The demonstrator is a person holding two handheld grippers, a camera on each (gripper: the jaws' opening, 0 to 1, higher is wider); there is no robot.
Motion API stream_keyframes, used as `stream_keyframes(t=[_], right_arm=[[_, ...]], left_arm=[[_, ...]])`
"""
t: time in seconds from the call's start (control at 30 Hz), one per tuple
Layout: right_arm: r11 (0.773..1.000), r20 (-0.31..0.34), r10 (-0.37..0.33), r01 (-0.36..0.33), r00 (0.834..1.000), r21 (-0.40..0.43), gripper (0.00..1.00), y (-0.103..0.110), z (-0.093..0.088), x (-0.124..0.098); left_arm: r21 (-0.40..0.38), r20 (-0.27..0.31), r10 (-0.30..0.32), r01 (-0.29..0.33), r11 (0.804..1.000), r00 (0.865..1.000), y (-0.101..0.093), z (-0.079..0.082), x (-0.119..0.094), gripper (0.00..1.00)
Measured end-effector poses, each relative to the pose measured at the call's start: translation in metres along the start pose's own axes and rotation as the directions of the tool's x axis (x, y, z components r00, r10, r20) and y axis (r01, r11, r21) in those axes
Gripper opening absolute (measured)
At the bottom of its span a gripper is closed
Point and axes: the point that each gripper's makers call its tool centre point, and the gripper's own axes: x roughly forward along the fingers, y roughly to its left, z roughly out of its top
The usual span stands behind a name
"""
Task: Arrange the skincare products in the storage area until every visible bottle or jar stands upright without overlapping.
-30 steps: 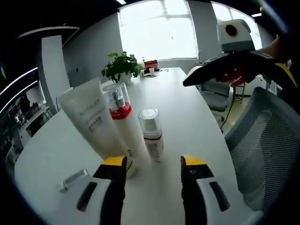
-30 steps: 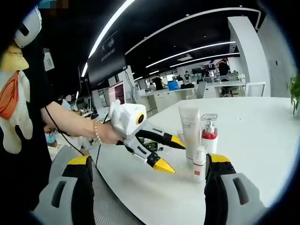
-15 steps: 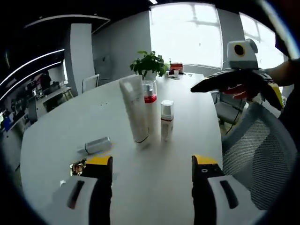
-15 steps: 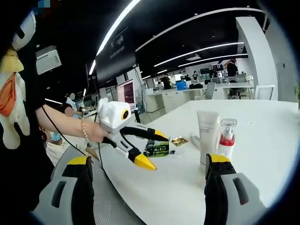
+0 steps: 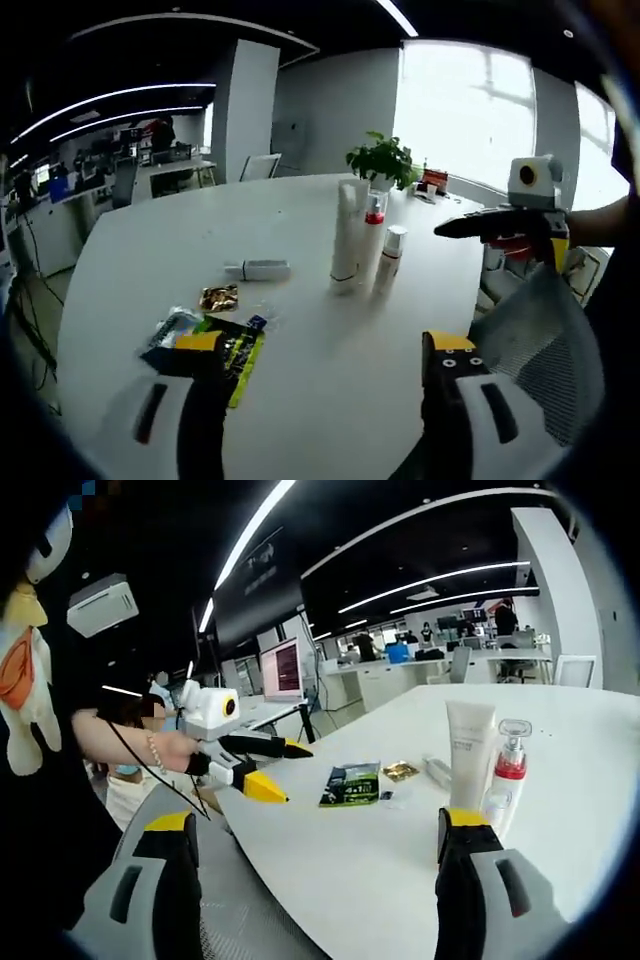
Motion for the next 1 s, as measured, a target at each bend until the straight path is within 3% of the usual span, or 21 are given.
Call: stream_keyframes(t=[0.2, 0.4, 0.8, 1.0], right_arm=[[1.000, -0.009, 0.001, -0.001, 1.000, 0.007, 0.99, 0.002, -0.004, 0.002], [1.000, -0.035, 0.007, -0.007, 0.999, 0.006, 0.99, 0.005, -0.011, 0.002], [0.999, -0.078, 0.013, -0.016, 0.997, -0.028, 0.98, 0.006, -0.004, 0.013], [0.993, -0.122, 0.025, -0.039, 0.992, -0.108, 0.94, 0.001, 0.006, 0.030]], left_arm=[[-0.032, -0.007, 0.036, -0.037, 0.999, 0.999, 0.003, -0.014, -0.021, 0.79], [-0.026, -0.030, 0.050, -0.051, 0.998, 0.998, -0.002, -0.028, -0.028, 0.86], [-0.003, 0.000, 0.046, -0.046, 0.999, 0.999, 0.001, -0.026, -0.026, 0.94], [-0.003, 0.000, 0.046, -0.046, 0.999, 0.999, 0.001, -0.027, -0.026, 0.99]])
